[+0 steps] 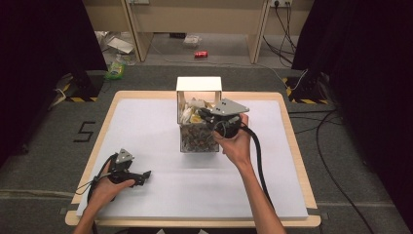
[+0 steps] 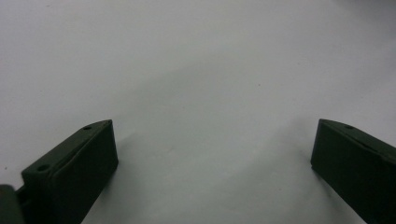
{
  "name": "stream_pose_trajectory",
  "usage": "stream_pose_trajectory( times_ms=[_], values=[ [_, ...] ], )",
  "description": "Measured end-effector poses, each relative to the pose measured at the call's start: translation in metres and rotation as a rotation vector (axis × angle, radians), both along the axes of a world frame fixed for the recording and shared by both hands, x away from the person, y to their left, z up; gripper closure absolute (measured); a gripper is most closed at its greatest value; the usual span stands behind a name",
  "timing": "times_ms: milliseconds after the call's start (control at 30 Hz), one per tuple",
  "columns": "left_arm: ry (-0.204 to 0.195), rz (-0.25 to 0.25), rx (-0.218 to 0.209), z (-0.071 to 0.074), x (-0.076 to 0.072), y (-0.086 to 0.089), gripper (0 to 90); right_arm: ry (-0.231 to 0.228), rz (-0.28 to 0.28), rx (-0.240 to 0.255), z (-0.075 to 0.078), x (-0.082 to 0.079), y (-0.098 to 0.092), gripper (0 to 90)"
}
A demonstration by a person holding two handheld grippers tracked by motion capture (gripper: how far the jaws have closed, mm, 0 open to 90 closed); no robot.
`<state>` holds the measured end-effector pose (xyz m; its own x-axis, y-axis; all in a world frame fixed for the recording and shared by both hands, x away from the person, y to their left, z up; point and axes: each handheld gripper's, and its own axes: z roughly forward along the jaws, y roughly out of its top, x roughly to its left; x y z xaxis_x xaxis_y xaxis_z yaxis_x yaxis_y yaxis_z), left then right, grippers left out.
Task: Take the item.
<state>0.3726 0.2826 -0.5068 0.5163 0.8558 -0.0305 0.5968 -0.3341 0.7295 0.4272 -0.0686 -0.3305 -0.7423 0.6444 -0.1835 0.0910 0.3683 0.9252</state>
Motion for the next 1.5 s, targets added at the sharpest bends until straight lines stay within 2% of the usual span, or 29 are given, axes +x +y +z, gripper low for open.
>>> stream_pose_trajectory(
  times_ms=[33, 300, 467, 600, 967, 1000, 1300, 1500],
  values=[
    [-0.002, -0.001, -0.001, 0.000, 0.000, 0.000, 0.0, -0.016, 0.004, -0.002, 0.002, -0.002, -0.001, 89.9],
    [0.000, -0.001, 0.001, 0.000, 0.000, 0.000, 0.0, -0.045, -0.010, 0.005, 0.009, -0.005, -0.005, 90.0],
    [0.000, -0.001, 0.000, 0.000, 0.000, 0.000, 0.0, -0.087, -0.015, 0.027, 0.026, -0.008, -0.007, 90.0],
    [0.000, -0.001, -0.001, 0.000, 0.000, 0.000, 0.0, -0.107, -0.017, 0.026, 0.034, -0.009, -0.009, 90.0],
    [0.002, -0.001, 0.001, 0.000, 0.000, 0.000, 0.0, -0.150, -0.036, 0.071, 0.055, -0.013, -0.019, 90.0],
    [0.000, -0.001, 0.000, 0.000, 0.000, 0.000, 0.0, -0.157, -0.040, 0.086, 0.058, -0.014, -0.022, 90.0],
    [0.000, -0.001, 0.000, 0.000, 0.000, 0.000, 0.0, -0.182, -0.058, 0.110, 0.067, -0.019, -0.036, 90.0],
    [0.000, -0.001, 0.000, 0.000, 0.000, 0.000, 0.0, -0.198, -0.084, 0.129, 0.072, -0.025, -0.054, 90.0]
  ],
)
